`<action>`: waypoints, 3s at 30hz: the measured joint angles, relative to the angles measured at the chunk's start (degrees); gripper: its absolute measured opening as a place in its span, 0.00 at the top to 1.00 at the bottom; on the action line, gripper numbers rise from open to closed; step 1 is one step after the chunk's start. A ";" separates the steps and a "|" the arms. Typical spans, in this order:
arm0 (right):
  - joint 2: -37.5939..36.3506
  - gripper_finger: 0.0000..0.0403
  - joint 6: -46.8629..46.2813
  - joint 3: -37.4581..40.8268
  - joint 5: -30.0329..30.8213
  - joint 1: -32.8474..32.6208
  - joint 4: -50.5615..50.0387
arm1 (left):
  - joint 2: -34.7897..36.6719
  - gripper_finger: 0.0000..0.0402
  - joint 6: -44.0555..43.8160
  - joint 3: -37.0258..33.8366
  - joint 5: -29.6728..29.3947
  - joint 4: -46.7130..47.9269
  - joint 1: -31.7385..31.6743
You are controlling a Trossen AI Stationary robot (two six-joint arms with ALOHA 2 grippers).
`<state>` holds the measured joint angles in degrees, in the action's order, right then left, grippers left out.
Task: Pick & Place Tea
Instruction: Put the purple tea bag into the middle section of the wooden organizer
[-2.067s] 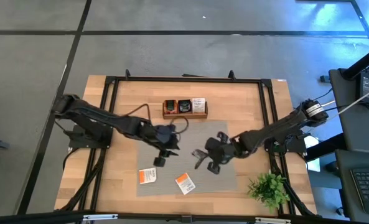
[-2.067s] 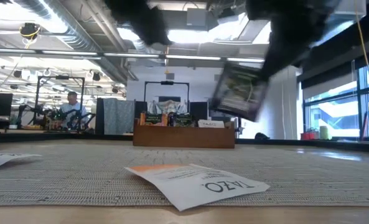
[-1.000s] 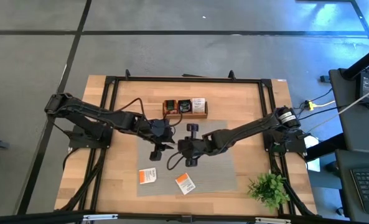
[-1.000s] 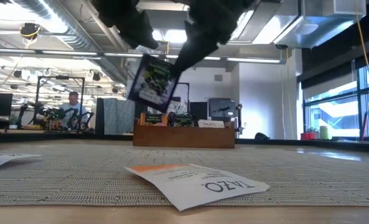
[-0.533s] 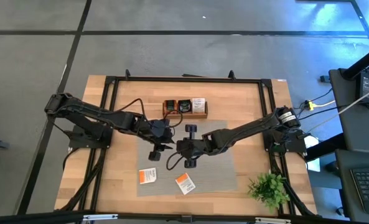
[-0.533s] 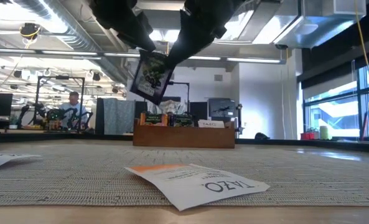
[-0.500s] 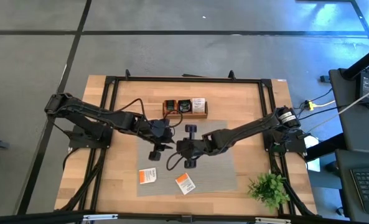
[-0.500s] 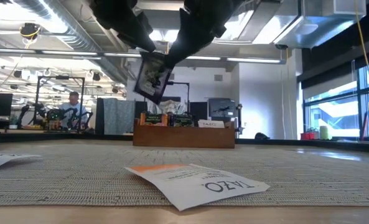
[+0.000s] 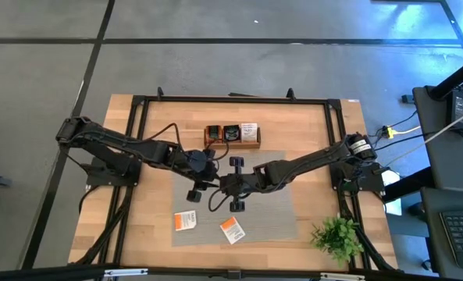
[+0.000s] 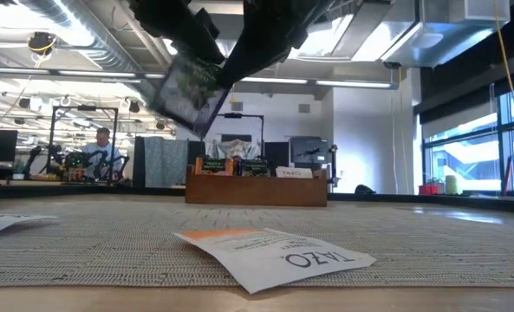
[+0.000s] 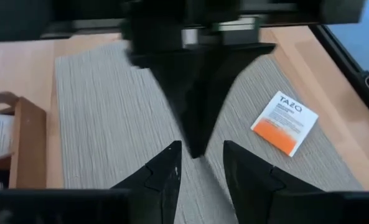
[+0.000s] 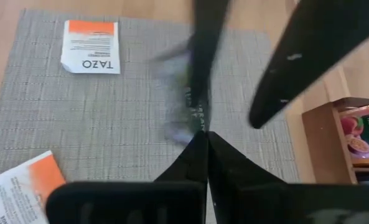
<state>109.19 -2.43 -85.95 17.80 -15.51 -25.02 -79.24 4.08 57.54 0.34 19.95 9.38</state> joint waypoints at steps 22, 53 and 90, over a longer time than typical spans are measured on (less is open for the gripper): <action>-0.02 0.99 1.41 0.00 0.07 1.27 0.95 | -0.04 0.71 -5.53 0.02 -3.48 6.18 0.75; -0.10 0.99 4.13 0.02 -2.40 1.46 1.57 | -1.07 0.99 -3.91 0.07 -3.28 4.14 0.64; -27.39 0.94 -1.64 37.37 1.62 -0.15 29.14 | -3.53 0.99 5.67 -22.31 12.47 -60.90 -27.16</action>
<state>81.80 -4.07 -48.58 19.42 -15.66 4.12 -82.78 9.75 35.23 12.80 -40.95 -17.78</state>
